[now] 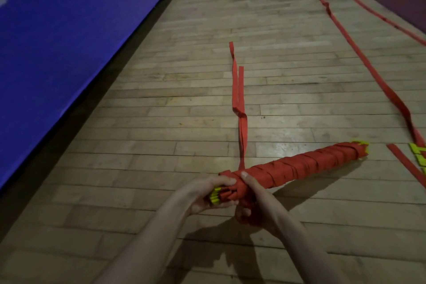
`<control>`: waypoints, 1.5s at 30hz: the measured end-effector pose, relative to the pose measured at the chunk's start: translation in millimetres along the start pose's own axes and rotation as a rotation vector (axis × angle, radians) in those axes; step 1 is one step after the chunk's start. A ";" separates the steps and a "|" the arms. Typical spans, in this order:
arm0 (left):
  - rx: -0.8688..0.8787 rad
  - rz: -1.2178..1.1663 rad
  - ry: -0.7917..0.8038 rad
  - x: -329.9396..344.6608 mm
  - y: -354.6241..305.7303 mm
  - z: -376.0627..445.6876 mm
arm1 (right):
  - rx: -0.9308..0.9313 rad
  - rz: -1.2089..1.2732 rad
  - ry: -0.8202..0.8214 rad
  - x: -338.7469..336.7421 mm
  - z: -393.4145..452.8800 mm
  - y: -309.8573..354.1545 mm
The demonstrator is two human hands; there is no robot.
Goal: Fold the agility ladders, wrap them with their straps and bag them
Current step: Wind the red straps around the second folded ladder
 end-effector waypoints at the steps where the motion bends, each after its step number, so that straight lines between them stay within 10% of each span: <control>1: 0.061 0.048 -0.020 0.1 -1.5 0.7 | 0.022 -0.046 0.017 -0.8 -0.4 1.5; 14: 1.117 1.253 -0.150 5.6 9.2 -2.2 | 0.150 0.143 -0.022 9.3 -13.4 8.3; 23: 0.207 0.467 0.017 8.4 -9.9 -10.6 | 0.037 0.108 0.011 6.9 -15.4 -0.5; 29: 0.365 0.562 -0.052 5.3 -3.0 -0.4 | 0.136 -0.147 0.032 -0.7 -23.0 10.6; 38: 1.028 1.068 -0.157 9.4 6.0 1.1 | 0.240 0.330 -0.035 14.7 -24.2 -1.0; 45: 0.210 0.389 -0.095 8.8 -4.0 -1.5 | 0.165 0.353 -0.040 17.9 -22.2 -8.7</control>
Point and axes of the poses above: each hand's wrist, its own z-axis towards the middle knuckle, its own x-axis out of the palm, y = z × x, the point moved 2 cm from there along z, towards the middle knuckle, and after that the axes turned 5 degrees about -y, right-handed, at the moved point
